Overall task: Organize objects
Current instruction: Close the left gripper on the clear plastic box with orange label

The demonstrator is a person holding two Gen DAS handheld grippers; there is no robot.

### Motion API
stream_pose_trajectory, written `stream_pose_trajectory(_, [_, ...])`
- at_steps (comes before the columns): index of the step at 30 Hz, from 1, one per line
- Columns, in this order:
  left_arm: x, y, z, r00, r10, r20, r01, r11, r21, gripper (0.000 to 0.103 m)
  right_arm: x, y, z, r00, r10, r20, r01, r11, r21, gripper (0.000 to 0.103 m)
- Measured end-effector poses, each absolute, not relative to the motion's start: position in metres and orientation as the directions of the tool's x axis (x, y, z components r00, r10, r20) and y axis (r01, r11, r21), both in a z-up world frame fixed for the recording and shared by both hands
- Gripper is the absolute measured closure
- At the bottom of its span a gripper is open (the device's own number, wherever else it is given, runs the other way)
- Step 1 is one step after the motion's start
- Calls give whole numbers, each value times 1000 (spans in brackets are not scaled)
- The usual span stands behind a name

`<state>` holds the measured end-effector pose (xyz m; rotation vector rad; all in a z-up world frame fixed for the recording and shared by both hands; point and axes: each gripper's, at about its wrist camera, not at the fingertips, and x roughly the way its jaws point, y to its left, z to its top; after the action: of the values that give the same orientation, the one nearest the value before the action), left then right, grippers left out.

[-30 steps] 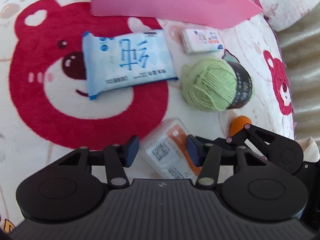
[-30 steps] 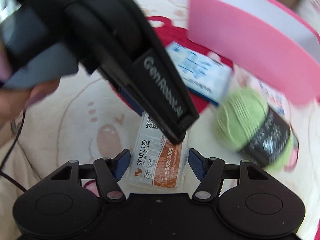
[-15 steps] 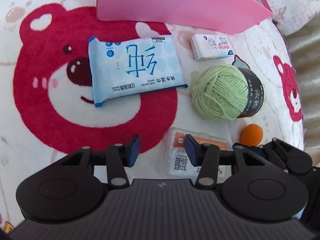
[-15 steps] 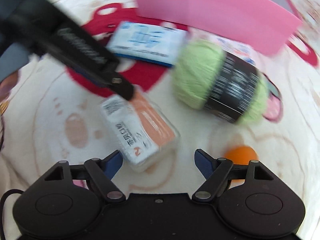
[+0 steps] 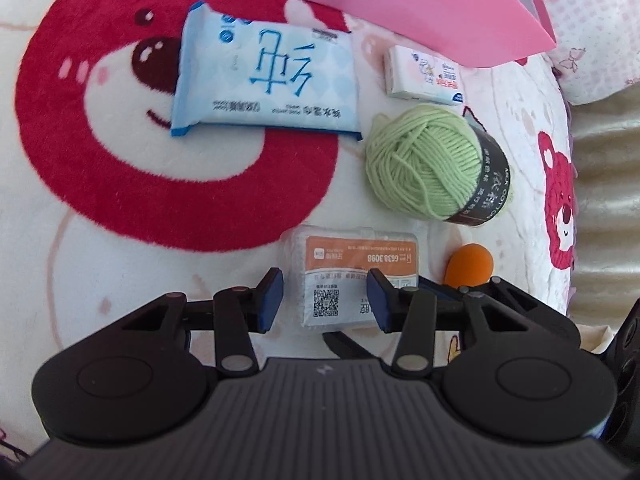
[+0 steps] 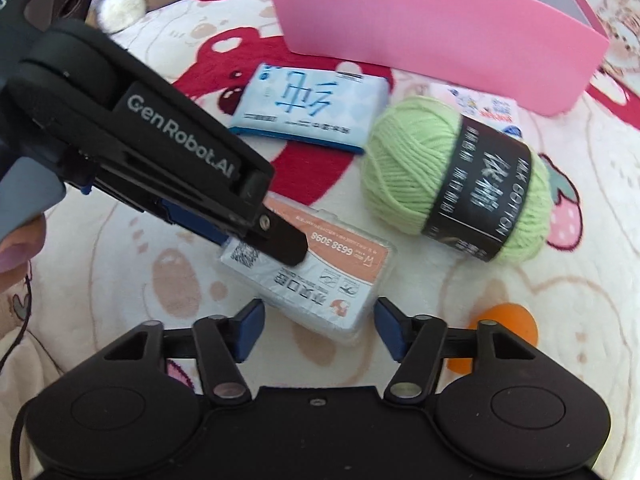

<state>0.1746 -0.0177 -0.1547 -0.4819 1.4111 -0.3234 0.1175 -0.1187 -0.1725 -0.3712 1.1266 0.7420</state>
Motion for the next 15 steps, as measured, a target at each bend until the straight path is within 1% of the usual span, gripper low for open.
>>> stream_pose_trajectory(2, [175,-13,-159,131,-498,-857,-101,853,-511,58,118,-114,-175,219,352,-910,-710,697,99,23])
stream_pose_trajectory(5, [180,-5,-166,128,-518,-846,-161,830,-533,56,122,-107,-178,211,360,-909,-705,700,114,18])
stream_pose_trajectory(9, [183,0,-172,144,-529,-836,-205,811,-548,55,126,-106,-181,201,372,-906,-683,716,142,17])
stream_pose_trajectory(15, [178,-9,-161,173,-489,-855,-152,844,-514,55,128,-104,-182,205,382,-901,-674,722,153,17])
